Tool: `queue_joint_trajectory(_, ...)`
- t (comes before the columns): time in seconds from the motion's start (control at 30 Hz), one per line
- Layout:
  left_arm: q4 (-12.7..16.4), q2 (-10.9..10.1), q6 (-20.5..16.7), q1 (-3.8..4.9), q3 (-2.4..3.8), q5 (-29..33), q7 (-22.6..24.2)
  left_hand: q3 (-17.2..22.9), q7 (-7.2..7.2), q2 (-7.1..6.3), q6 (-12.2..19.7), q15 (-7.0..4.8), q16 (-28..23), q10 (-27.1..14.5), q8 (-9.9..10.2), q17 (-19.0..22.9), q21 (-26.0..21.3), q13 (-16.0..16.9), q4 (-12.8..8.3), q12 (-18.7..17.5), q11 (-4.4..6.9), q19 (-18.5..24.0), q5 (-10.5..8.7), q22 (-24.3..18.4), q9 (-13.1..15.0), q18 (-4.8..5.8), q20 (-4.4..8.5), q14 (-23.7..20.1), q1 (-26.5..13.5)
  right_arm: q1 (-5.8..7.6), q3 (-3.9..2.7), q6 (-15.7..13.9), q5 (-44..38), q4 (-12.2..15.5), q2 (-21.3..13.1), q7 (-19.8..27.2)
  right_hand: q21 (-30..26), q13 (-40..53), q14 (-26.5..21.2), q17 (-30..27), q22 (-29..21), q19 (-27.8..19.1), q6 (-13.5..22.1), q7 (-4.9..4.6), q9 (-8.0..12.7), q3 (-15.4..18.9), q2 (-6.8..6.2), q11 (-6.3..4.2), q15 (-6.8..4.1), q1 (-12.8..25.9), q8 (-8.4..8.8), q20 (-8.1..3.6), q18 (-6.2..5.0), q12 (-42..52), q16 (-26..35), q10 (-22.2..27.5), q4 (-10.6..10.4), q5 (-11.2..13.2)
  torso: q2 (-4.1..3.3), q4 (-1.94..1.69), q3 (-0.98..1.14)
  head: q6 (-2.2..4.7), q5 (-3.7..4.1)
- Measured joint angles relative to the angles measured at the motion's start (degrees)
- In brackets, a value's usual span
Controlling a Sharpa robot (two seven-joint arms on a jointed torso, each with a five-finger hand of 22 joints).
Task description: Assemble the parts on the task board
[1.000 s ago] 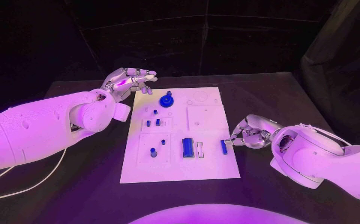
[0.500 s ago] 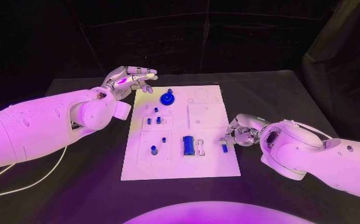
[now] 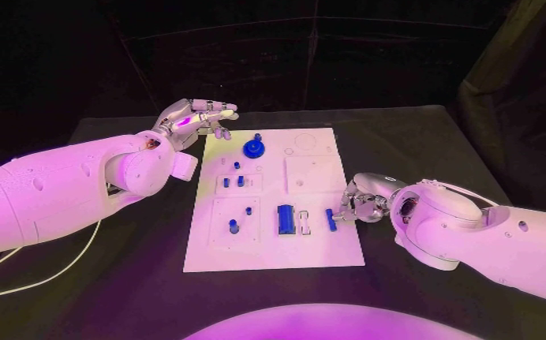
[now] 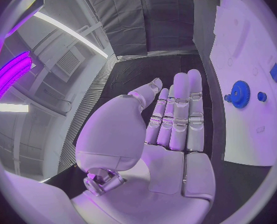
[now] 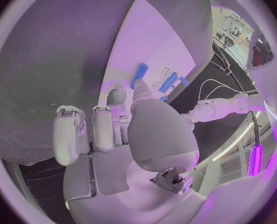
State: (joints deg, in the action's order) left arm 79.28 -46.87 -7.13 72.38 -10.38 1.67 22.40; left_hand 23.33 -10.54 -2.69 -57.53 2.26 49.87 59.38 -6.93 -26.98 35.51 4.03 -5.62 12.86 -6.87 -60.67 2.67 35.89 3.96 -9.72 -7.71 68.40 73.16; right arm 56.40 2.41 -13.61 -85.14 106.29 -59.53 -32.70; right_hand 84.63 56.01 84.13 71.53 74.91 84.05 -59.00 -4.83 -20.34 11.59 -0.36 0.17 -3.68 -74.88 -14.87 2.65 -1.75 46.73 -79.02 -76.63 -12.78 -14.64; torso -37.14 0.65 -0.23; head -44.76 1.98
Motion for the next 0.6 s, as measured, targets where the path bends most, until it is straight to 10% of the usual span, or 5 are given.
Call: queue_joint_trajectory(0.6,0.0,-0.1,0.2,0.00,-0.01,0.0,-0.2,0.0,0.00,0.00,0.0,0.00,0.0,0.0,0.0,0.0,0.0,0.0,0.0,0.0,0.00,0.0,0.00,0.0,0.0,0.00,0.00,0.0,0.0,-0.86,-0.28,1.8,-6.8,-0.6,3.6,-0.2,-0.2,-0.2,0.0,-0.5,0.0,0.0,-0.5,0.15,-0.6,0.6,-0.62,0.14,0.00,-0.6,-0.89,0.00,0.00,-0.5,0.5,0.3,0.6,0.3,-0.02,0.01,0.01,-0.37,0.21)
